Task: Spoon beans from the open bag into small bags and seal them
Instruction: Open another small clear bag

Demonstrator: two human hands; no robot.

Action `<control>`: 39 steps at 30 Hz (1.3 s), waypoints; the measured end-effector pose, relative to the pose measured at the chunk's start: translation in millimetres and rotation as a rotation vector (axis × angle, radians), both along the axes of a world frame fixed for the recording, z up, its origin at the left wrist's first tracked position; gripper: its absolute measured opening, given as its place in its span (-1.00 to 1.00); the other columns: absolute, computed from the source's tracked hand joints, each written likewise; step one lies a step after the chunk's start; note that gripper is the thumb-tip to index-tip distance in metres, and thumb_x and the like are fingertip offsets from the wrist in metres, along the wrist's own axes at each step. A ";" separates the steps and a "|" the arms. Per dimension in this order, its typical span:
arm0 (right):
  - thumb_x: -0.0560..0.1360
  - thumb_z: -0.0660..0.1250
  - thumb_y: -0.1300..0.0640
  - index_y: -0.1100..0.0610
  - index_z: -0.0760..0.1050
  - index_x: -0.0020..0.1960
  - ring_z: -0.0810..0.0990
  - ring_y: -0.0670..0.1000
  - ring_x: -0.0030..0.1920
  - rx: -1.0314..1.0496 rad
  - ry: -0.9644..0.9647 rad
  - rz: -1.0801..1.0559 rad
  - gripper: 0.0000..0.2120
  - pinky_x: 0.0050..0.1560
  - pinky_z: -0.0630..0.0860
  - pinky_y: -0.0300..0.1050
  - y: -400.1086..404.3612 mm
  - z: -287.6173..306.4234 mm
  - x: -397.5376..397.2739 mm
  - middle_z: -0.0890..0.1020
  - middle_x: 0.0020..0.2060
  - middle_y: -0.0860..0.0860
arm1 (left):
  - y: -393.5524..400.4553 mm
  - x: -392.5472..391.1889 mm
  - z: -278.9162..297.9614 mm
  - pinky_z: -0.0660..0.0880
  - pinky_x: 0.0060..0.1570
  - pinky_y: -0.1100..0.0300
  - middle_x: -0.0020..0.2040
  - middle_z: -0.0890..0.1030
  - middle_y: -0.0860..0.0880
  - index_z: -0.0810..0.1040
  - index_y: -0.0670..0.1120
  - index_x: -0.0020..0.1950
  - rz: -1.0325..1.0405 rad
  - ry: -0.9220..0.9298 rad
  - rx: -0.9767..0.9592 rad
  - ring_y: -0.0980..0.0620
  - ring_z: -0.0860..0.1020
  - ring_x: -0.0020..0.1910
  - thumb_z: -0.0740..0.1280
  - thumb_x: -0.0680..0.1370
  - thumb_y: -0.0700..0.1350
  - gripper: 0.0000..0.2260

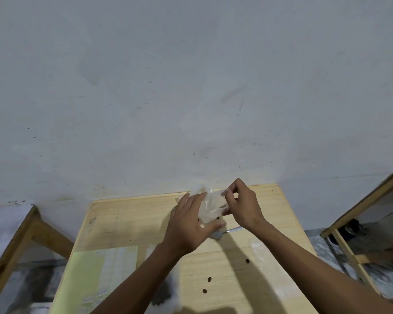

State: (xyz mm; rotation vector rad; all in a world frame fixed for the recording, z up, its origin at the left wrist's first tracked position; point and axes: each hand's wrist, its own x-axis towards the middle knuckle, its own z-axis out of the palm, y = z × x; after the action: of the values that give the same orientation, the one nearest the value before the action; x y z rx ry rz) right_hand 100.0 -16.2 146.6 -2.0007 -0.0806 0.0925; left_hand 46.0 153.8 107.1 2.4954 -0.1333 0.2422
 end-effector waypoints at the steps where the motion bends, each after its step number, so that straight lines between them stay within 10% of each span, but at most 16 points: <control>1: 0.59 0.19 0.19 0.18 0.33 -0.15 0.68 0.11 -0.42 0.038 0.028 -0.003 -0.85 -0.31 0.63 0.00 0.4 -0.6 -0.5 0.62 -0.09 0.13 | 0.2 0.5 -4.8 0.33 0.35 0.10 0.35 0.42 0.21 0.34 0.06 0.43 -0.004 -0.011 0.042 0.04 0.30 0.42 0.32 0.34 0.45 -0.23; 9: 0.58 0.20 0.22 0.21 0.35 -0.16 0.64 0.15 -0.45 0.250 0.249 -0.014 -0.85 -0.12 0.58 0.37 5.4 -14.2 6.5 0.63 -0.03 0.24 | -4.4 2.1 -22.4 0.48 0.07 0.02 0.13 0.54 0.07 0.47 -0.07 0.25 0.111 -0.130 0.044 -0.02 0.51 0.17 0.41 0.37 0.23 -0.43; 20: 0.59 0.32 0.15 0.30 0.49 -0.07 0.63 0.09 -0.31 0.353 0.430 0.134 -0.80 -0.22 0.61 -0.07 -15.4 -26.2 14.5 0.65 -0.14 0.16 | 15.9 5.7 -26.2 0.48 0.03 0.03 0.12 0.62 0.08 0.55 0.01 0.19 0.106 -0.151 0.127 0.02 0.56 0.11 0.46 0.39 0.12 -0.58; 30: 0.53 0.27 0.14 0.07 0.62 0.16 0.56 0.15 0.10 -0.620 0.234 0.228 -0.75 0.03 0.46 -0.09 -46.8 -128.7 11.0 0.58 0.04 0.11 | 72.6 -8.4 -50.8 0.21 0.39 -0.03 0.32 0.49 0.16 0.47 0.14 0.26 0.132 0.255 0.242 0.09 0.40 0.33 0.35 0.44 0.31 -0.54; 39: 0.57 0.17 0.07 -0.03 0.55 0.12 0.40 0.10 0.17 -0.920 0.046 0.373 -0.78 0.03 0.29 -0.08 -39.3 -149.9 18.8 0.50 0.09 -0.01 | 76.2 -1.7 -57.4 0.20 0.44 -0.03 0.44 0.38 0.17 0.50 0.12 0.23 0.002 0.336 0.256 0.07 0.28 0.46 0.41 0.43 0.25 -0.56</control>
State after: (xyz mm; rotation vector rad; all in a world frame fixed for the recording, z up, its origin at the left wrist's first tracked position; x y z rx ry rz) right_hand 118.8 -55.5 -3.3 -2.8747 -0.4483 0.4862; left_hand 44.3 230.0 49.7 2.7484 -0.0239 -0.2079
